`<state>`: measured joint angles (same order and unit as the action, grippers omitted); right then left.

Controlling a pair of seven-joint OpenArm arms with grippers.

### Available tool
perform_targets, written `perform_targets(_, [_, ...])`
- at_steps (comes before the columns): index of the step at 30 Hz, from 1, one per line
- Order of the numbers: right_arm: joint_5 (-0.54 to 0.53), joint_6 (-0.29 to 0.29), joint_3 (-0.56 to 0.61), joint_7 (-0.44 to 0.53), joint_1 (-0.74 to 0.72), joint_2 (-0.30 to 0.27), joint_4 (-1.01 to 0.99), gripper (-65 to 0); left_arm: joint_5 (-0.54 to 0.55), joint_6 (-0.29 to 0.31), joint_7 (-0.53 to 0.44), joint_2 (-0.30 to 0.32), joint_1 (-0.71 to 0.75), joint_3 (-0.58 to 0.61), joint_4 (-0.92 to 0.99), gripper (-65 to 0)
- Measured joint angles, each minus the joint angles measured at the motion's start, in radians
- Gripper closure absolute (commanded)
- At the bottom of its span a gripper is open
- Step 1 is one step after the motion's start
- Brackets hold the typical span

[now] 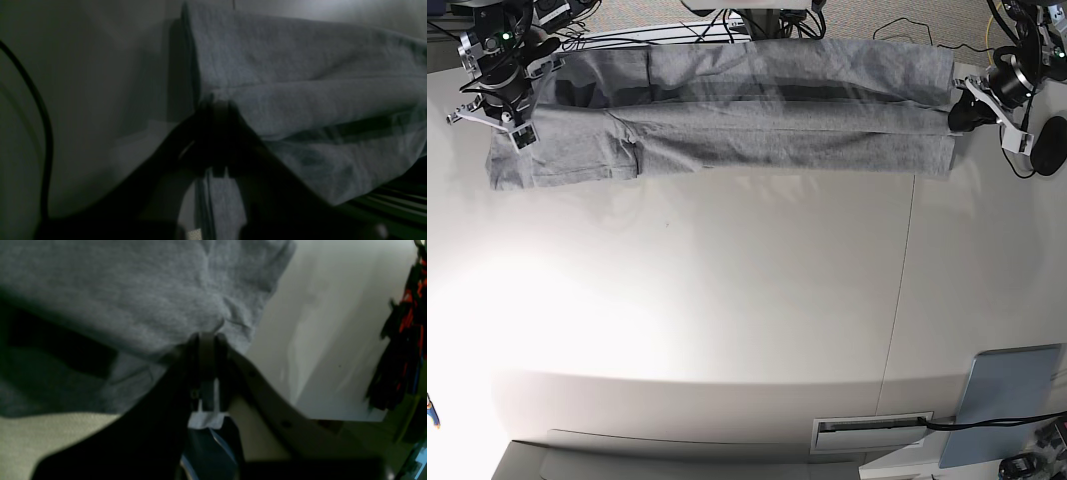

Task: Fold the T-shirt properly
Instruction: 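Lower the folded hem onto the shirt and release both grippers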

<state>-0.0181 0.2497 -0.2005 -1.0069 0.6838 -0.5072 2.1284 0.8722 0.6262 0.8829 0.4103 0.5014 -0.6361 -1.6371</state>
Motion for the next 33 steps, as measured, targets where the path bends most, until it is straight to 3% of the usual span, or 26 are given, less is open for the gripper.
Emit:
perform_targets(3, [0.007, 0.06, 0.0, -0.007, 0.0, 0.0, 0.0, 0.0, -0.004, -0.001, 0.0, 0.0, 0.0, 0.0, 0.0, -15.0])
perform_targets(5, [0.007, 0.074, 0.0, -0.007, 0.0, 0.0, 0.0, 0.0, -0.007, -0.003, 0.0, 0.0, 0.0, 0.0, 0.0, -16.0])
perform_targets(9, [0.045, 0.076, 0.0, -0.006, 0.0, 0.018, 0.0, -17.6, -0.007, -0.003, 0.0, 0.0, 0.0, 0.0, 0.0, -16.0])
perform_targets(11, [0.047, 0.075, -0.001, -0.005, 0.0, 0.029, 0.0, -22.9, -0.007, -0.003, 0.0, 0.0, 0.0, 0.0, 0.0, -16.0])
perform_targets(18, [0.045, 0.06, -0.001, -0.002, 0.0, 0.042, 0.0, -23.2, -0.007, -0.003, 0.0, 0.0, 0.0, 0.0, 0.0, -16.4])
perform_targets(20, [0.046, 0.036, -0.001, -0.002, -0.002, 0.042, 0.0, -23.2, -0.007, -0.003, 0.0, 0.0, 0.0, 0.0, 0.0, -21.3])
perform_targets(26, [0.046, 0.008, -0.001, 0.032, -0.005, 0.042, 0.0, -23.2, -0.008, -0.003, 0.0, 0.0, 0.0, 0.0, 0.0, -44.7])
perform_targets(33, [0.046, -0.045, -0.001, 0.102, -0.006, 0.042, 0.0, -23.2, -0.008, -0.003, 0.0, 0.0, 0.0, 0.0, 0.0, -46.4])
